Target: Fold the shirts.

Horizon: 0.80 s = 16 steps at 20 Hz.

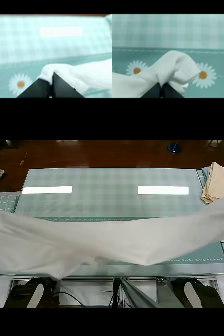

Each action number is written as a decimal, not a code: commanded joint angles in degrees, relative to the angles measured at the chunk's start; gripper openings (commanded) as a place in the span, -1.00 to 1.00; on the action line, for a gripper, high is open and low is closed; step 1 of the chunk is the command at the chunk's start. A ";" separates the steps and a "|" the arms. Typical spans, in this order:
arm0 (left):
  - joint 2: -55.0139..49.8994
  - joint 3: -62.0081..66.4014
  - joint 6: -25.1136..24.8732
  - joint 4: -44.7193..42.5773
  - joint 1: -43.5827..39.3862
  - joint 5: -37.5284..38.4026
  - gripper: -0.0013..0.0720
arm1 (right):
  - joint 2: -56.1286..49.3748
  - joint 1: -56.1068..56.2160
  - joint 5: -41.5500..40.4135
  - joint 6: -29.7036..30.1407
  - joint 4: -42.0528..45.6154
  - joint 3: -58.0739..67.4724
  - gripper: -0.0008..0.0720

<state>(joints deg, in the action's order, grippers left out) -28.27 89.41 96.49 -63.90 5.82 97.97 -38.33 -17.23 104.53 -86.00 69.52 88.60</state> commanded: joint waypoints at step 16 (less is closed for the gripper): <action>-15.10 -54.27 -12.46 8.90 0.92 -67.52 -0.89 | -35.91 19.58 -59.54 3.10 -4.76 -28.68 -0.92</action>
<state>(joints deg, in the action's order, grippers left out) -38.76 36.49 88.51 -55.13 6.68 42.76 -67.09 -0.73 56.90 -84.38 64.84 60.16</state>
